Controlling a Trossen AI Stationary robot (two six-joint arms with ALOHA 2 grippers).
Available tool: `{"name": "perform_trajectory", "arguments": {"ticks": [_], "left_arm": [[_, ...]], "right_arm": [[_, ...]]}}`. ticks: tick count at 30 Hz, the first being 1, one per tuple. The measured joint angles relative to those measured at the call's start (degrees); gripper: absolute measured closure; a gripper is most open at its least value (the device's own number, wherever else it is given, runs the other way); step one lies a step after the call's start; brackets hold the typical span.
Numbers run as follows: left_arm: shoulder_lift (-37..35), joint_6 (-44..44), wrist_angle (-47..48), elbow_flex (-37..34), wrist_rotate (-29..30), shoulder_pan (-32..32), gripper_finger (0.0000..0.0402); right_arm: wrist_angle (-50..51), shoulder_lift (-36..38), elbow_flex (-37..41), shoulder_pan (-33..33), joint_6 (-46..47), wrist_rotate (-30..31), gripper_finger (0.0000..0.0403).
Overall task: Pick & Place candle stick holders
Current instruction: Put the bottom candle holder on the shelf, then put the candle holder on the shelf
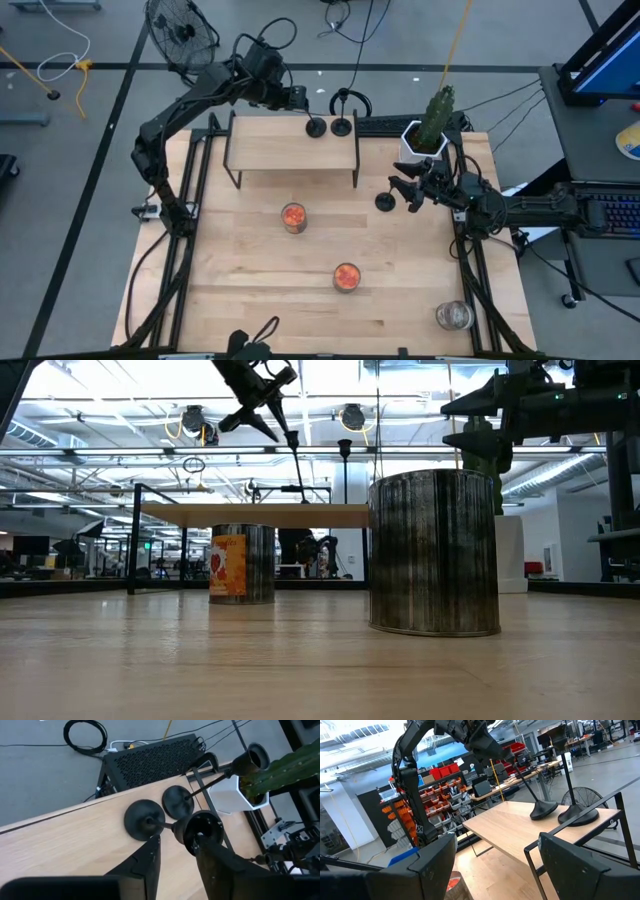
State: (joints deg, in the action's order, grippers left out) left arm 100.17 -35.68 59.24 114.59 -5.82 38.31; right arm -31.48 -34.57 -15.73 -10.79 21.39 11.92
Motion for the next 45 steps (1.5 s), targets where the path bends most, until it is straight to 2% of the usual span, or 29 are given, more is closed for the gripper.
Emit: {"name": "perform_trajectory", "arguments": {"ticks": [23, 27, 29, 31, 38, 42, 45], "left_arm": [[0.01, 0.24, -4.28, -0.01, 0.36, 0.24, 0.0272], [-0.33, 0.05, -3.61, -0.01, -4.65, 0.33, 0.0272], [-1.23, 2.55, -1.93, -0.01, -7.86, 0.28, 0.0272], [-2.69, 6.09, 1.3, -0.01, -8.69, -0.28, 0.0273], [-8.52, 15.56, 13.96, -0.01, 1.67, -4.4, 0.0272], [-12.36, 17.48, 15.69, -0.01, 2.77, -7.12, 0.0273], [-14.87, 16.55, 16.15, -0.01, 6.21, -8.78, 0.0273]], "right_arm": [[0.0, 0.0, 0.0, 0.02, -1.73, 0.02, 0.0128], [0.0, -0.01, 0.01, 0.01, -1.73, 0.0, 0.0128], [0.0, 0.0, 0.02, 0.01, -1.74, 0.0, 0.0128], [-0.01, 0.03, 0.02, 0.02, -2.31, 0.0, 0.0128], [-0.44, 1.77, 0.02, 0.0, -3.77, -0.55, 0.0128], [-0.45, 2.92, 0.02, 0.0, -10.68, -7.27, 0.0128], [-0.44, 3.36, 0.02, 0.02, -13.3, -9.22, 0.0128]]}}
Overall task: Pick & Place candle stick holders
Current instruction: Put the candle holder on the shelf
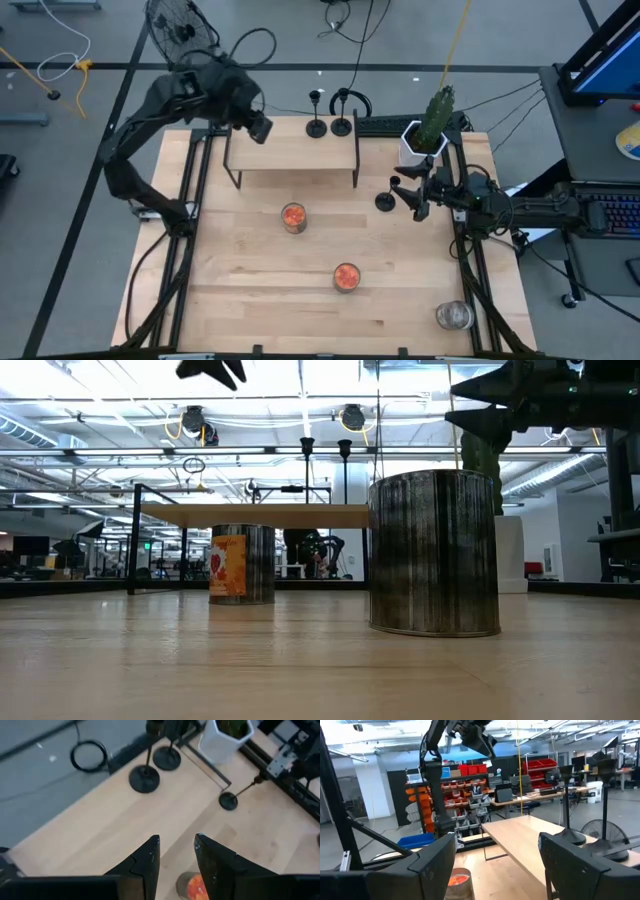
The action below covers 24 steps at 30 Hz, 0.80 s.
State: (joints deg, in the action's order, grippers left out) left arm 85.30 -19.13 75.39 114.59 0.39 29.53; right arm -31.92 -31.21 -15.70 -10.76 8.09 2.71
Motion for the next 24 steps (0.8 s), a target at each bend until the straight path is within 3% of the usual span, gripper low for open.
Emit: {"name": "perform_trajectory", "arguments": {"ticks": [4, 8, 12, 19, 24], "left_arm": [[-3.66, -1.54, 0.6, -0.41, 3.96, -1.9, 0.0273], [-8.43, -4.15, -0.04, -5.86, 6.59, -3.94, 0.0273], [-15.82, -6.41, -8.46, -17.6, 7.37, -5.66, 0.0273], [-28.38, -7.63, -25.64, -38.56, 2.57, -7.93, 0.0273], [-36.26, -8.44, -34.59, -50.39, 2.33, -9.61, 0.0273]], "right_arm": [[0.02, 0.09, 0.0, 0.0, -0.23, -0.21, 0.0128], [0.02, 0.09, 0.0, -0.02, -0.12, -4.3, 0.0128], [0.02, 0.09, 0.0, 0.0, 1.7, -4.39, 0.0128], [0.45, 0.09, 0.0, -0.02, 5.4, -4.34, 0.0128], [0.48, 0.07, 0.0, 0.0, 7.57, -4.5, 0.0128]]}}
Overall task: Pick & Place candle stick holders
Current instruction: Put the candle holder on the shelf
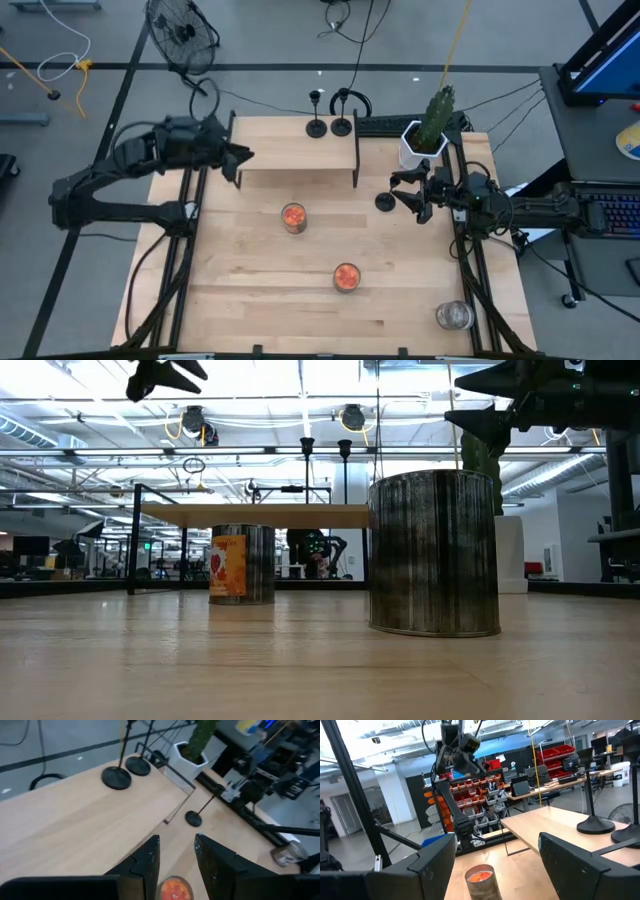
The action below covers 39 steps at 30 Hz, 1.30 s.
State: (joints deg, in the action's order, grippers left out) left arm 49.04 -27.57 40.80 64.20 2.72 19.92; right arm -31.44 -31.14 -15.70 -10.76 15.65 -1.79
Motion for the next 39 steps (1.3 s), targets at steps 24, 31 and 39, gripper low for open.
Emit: {"name": "perform_trajectory", "arguments": {"ticks": [24, 31, 39], "left_arm": [[-32.37, -2.88, -11.02, -30.1, 0.33, -6.33, 0.0273], [-37.65, -4.17, -9.38, -35.19, 0.3, -6.55, 0.0273], [-38.25, -6.36, -8.95, -37.46, 0.31, -6.55, 0.0273]], "right_arm": [[30.24, -1.22, -13.03, -0.02, -7.95, 6.39, 0.0128], [46.2, -4.63, -23.15, 0.0, -7.82, 8.67, 0.0128], [58.83, -10.38, -32.24, -0.02, -4.62, 12.67, 0.0129]]}}
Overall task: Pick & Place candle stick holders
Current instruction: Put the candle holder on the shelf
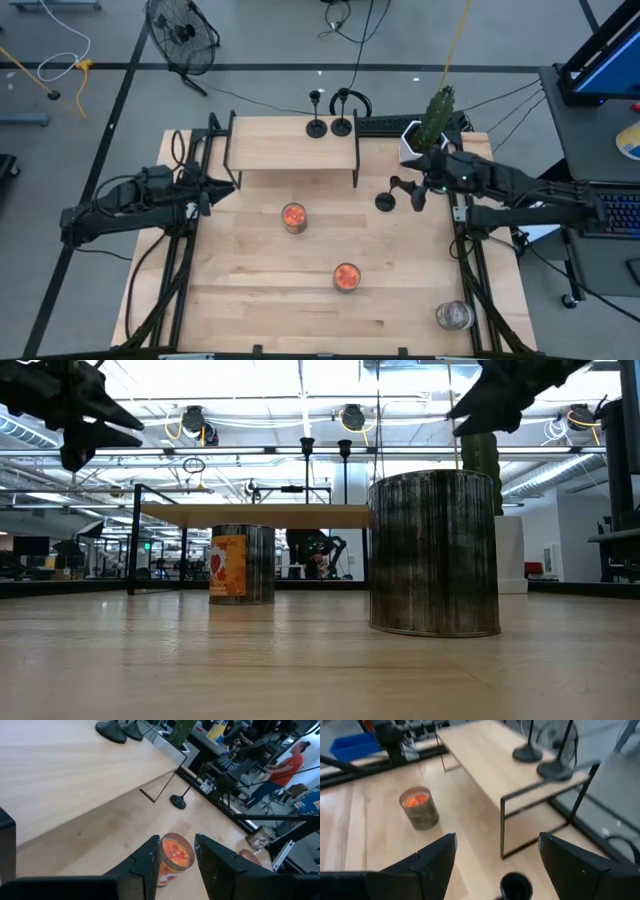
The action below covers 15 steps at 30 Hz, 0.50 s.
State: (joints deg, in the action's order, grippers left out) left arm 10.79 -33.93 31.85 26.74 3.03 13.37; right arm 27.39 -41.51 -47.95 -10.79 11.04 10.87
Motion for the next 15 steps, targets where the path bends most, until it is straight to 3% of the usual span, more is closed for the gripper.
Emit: {"name": "perform_trajectory", "arguments": {"ticks": [7, 12, 15], "left_arm": [[0.0, 2.18, 0.07, 0.0, -0.09, 0.02, 0.0273], [0.01, -1.95, 0.07, 0.0, -0.26, 0.04, 0.0273], [0.0, 3.1, -0.01, 0.0, -2.16, 0.04, 0.0273]], "right_arm": [[6.87, -5.49, -2.93, -0.24, 5.9, 0.02, 0.0129], [9.88, -7.65, -4.49, -1.65, 9.43, -0.11, 0.0129], [11.43, -8.27, -5.71, -2.56, 9.37, -0.13, 0.0129]]}}
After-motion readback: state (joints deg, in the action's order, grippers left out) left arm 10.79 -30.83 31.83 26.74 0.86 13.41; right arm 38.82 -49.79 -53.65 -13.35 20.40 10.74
